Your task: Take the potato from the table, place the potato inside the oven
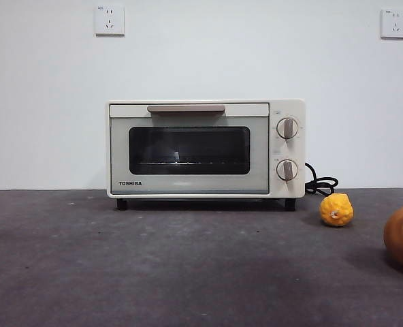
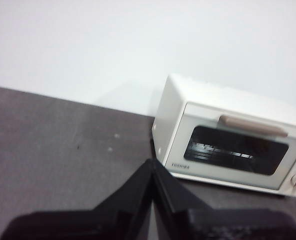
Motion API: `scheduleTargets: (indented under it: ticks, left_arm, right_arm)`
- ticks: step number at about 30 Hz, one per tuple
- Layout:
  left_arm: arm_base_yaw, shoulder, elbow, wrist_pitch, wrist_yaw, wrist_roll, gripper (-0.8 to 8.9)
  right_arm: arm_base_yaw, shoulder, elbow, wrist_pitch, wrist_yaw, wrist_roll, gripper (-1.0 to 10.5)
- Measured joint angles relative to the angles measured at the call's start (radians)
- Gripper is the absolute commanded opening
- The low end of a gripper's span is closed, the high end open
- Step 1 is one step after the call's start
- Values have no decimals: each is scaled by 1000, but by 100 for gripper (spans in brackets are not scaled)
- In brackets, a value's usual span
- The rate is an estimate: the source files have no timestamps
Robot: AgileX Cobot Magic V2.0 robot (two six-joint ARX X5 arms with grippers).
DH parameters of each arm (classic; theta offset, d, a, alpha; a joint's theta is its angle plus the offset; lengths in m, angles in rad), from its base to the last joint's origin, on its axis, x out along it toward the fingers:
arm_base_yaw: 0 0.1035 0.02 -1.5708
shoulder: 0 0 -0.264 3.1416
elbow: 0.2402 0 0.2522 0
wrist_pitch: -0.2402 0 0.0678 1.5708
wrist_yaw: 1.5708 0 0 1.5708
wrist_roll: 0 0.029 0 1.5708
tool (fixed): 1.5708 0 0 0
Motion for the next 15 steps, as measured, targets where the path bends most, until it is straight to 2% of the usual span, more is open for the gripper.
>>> scheduleTargets:
  ticks: [5, 10, 15]
  left_arm:
    - [0, 98, 129, -37, 10, 8, -6]
    - [0, 201, 249, -55, 77, 11, -6]
    - [0, 309, 349, -62, 154, 11, -6]
  right_arm:
    - [0, 138, 173, -129, 0, -115, -3]
    - [0, 259, 310, -161, -1, -172, -2]
    - [0, 341, 391, -162, -67, -219, -1]
